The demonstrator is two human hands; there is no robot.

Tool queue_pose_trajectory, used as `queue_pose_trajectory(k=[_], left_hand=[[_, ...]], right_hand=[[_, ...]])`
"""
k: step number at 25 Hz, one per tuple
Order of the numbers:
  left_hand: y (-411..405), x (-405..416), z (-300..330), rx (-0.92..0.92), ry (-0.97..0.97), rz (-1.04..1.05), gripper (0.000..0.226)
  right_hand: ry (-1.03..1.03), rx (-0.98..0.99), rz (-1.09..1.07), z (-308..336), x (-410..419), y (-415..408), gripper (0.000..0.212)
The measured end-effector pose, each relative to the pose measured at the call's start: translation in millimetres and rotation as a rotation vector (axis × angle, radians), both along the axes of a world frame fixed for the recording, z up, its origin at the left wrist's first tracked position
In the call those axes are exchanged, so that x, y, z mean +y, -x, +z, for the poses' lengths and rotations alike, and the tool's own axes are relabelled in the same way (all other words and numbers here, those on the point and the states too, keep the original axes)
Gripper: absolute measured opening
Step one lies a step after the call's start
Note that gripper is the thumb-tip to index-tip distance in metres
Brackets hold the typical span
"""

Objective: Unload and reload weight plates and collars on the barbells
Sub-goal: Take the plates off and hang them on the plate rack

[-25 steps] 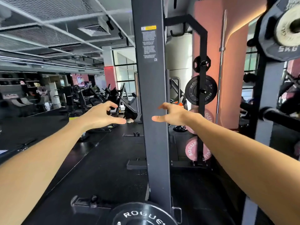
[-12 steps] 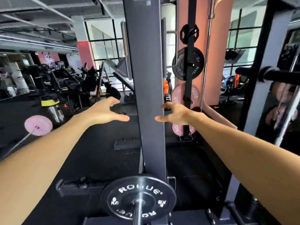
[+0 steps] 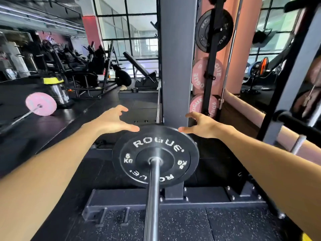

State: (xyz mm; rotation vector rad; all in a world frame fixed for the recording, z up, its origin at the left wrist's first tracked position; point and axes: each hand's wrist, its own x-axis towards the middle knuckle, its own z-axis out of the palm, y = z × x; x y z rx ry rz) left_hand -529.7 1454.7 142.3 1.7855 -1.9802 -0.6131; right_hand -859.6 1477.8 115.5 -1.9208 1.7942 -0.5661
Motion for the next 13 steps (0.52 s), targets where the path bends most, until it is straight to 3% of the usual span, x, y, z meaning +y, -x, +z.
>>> queue_pose_trajectory(k=[4,7,10,13], left_hand=[[-16,-8,-99,-0.051,0.011,0.037,0.134],[-34,-20,-166,-0.043,0.051,0.068,0.142],[-42,-46,-207,-0.010,0.154,0.110,0.147],[-39,-81,-234,0.067,0.255,0.106,0.152]], right_hand=[[0.033,-0.004,0.003,-98,-10,-3,0.092],[0.068,-0.015,-0.023,-159,-21,-5,0.107],[0.180,0.018,-0.188,-198,-44,-12,0.133],[0.296,0.095,-0.393,-209,-79,-18,0.145]])
